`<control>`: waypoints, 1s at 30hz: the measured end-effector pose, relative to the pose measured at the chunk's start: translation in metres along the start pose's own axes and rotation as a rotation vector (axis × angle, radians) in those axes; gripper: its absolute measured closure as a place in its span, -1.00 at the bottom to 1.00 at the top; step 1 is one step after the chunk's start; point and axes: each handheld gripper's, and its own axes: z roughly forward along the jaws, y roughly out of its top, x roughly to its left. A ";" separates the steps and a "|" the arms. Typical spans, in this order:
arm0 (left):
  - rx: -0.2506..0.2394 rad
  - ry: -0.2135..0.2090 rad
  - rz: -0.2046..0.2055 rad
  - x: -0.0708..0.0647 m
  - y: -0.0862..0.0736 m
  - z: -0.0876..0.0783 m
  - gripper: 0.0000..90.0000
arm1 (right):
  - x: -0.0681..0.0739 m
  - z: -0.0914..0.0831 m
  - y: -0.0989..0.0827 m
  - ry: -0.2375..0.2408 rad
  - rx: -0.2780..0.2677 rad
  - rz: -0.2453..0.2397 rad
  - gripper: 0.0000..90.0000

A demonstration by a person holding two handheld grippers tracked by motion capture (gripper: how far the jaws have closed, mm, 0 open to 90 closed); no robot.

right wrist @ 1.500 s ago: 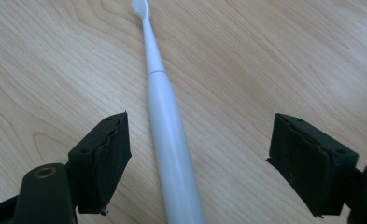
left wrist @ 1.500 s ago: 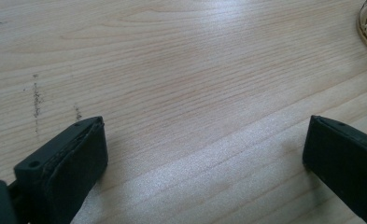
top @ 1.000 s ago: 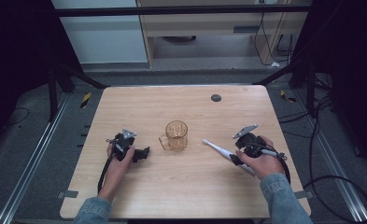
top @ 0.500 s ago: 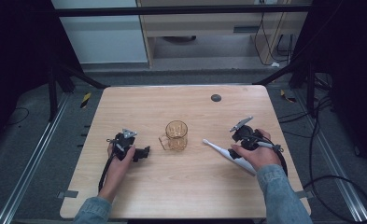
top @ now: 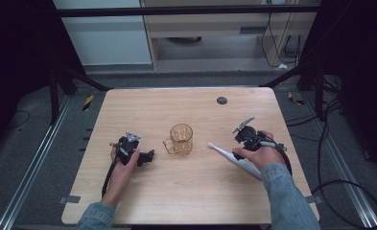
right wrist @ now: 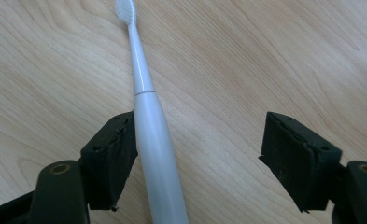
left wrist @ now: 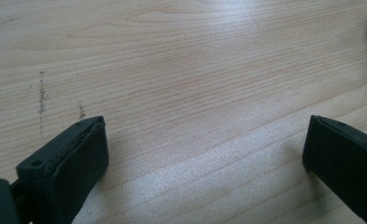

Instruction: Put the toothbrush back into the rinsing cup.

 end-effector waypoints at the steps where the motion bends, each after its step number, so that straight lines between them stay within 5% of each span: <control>1: 0.000 0.000 -0.001 0.000 0.000 0.000 -1.00 | 0.000 0.001 0.001 0.006 0.000 0.001 -0.35; 10: -0.001 0.000 -0.004 0.000 0.000 0.001 -1.00 | 0.002 0.007 0.001 0.046 0.024 -0.045 0.01; 30: 0.001 0.000 -0.003 0.000 0.001 0.001 -1.00 | 0.013 0.038 -0.004 0.088 0.102 -0.071 0.18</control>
